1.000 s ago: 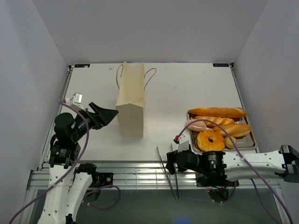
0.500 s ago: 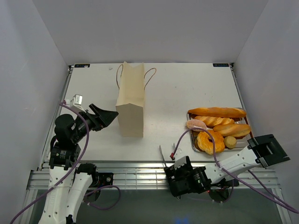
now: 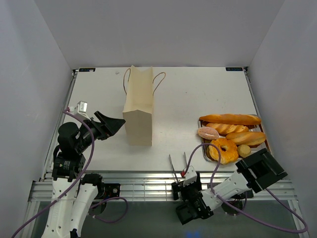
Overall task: Place the fake bread into the paper bag
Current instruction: Pick up the clamp at the center of the board.
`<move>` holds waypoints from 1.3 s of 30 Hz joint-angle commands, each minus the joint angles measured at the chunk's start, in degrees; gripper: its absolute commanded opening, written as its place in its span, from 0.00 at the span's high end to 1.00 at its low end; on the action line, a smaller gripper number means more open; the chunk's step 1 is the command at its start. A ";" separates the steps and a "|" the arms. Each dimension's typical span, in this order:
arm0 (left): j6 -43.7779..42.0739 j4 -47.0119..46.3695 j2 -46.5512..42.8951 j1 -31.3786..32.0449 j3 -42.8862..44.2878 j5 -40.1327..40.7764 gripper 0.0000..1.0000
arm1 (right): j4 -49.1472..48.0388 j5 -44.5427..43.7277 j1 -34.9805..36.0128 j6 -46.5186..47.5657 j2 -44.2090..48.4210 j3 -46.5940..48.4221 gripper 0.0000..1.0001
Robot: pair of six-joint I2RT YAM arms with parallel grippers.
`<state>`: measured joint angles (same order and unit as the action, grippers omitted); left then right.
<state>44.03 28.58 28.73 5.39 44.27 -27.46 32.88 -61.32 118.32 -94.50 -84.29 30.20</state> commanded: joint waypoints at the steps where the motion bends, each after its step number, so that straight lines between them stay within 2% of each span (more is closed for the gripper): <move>1: 0.27 0.43 -0.43 -0.03 -0.50 0.31 0.10 | 5.60 2.78 2.17 -12.36 -6.05 1.09 0.12; 4: 0.18 0.43 -0.69 -0.03 -0.59 0.30 0.10 | 5.35 4.10 3.23 -18.07 -7.29 -0.57 0.22; 5: 0.27 0.60 -0.87 -0.03 -0.68 0.31 0.10 | 5.09 4.36 3.84 -20.53 -7.38 -1.79 0.30; 7: 0.18 0.60 -1.22 -0.11 -0.94 0.48 0.10 | 5.00 5.15 4.28 -22.04 -7.55 -2.33 0.38; 9: 0.27 0.60 -1.40 -0.03 -1.20 0.48 0.10 | 6.31 5.24 4.72 -23.70 -8.17 -1.90 0.53; 10: 0.27 0.60 -1.31 -0.03 -1.29 0.48 0.10 | 7.53 5.25 4.90 -24.50 -8.34 -1.46 0.60; 11: 0.18 0.60 -1.22 -0.03 -1.29 0.48 0.10 | 8.94 5.25 5.07 -25.64 -8.52 -1.02 0.73; 14: 0.09 0.60 -1.14 -0.11 -1.03 0.57 0.10 | 15.09 5.33 5.34 -28.80 -7.39 0.47 0.88; 15: 0.09 0.69 -1.13 -0.03 -0.86 0.66 0.10 | 20.67 5.33 5.34 -30.20 -4.68 1.09 0.91; 17: -0.26 0.78 -0.87 -0.03 -0.59 0.92 0.10 | 25.45 3.32 5.25 -31.89 0.24 2.58 0.92; 19: -0.09 0.78 -0.69 -0.03 -0.76 1.18 0.10 | 30.54 1.04 3.94 -29.10 10.60 3.55 0.92; 20: 0.09 0.43 -0.69 -0.03 -0.94 0.92 0.10 | 31.01 0.33 3.32 -27.25 19.08 3.64 0.92; 22: 0.35 -0.19 -0.52 -0.03 -1.64 0.66 0.10 | 30.49 -1.25 1.57 -23.65 28.17 3.03 0.92; 23: 0.61 -0.62 -0.43 -0.03 -1.91 0.48 0.10 | 29.44 -1.52 0.78 -17.97 36.92 2.85 0.92; 26: 0.79 -1.07 -0.61 -0.03 -2.26 0.48 0.10 | 24.34 -2.49 -1.60 -4.17 48.39 4.86 0.90; 28: 0.88 -1.24 -0.61 -0.03 -2.17 0.57 0.11 | 23.98 -2.23 -3.62 -0.09 48.79 6.88 0.90; 31: 0.71 -1.33 -0.26 -0.03 -1.56 0.57 0.10 | 23.98 1.18 -10.63 6.33 42.21 11.72 0.90; 34: 0.53 -1.07 0.01 -0.03 -1.12 0.57 0.11 | 25.65 4.35 -17.32 7.31 33.95 15.24 0.91; 35: 0.18 -0.63 0.01 -0.11 -0.42 0.57 0.11 | 26.00 6.45 -22.30 8.79 28.80 16.64 0.91; 39: 0.09 -0.45 0.10 -0.03 -0.59 0.39 0.11 | 26.00 8.41 -30.66 12.57 26.47 18.05 0.91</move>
<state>44.58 28.23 28.60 5.39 42.37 -27.03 56.93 -54.35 93.51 -87.13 -56.60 45.12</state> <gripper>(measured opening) 0.896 0.160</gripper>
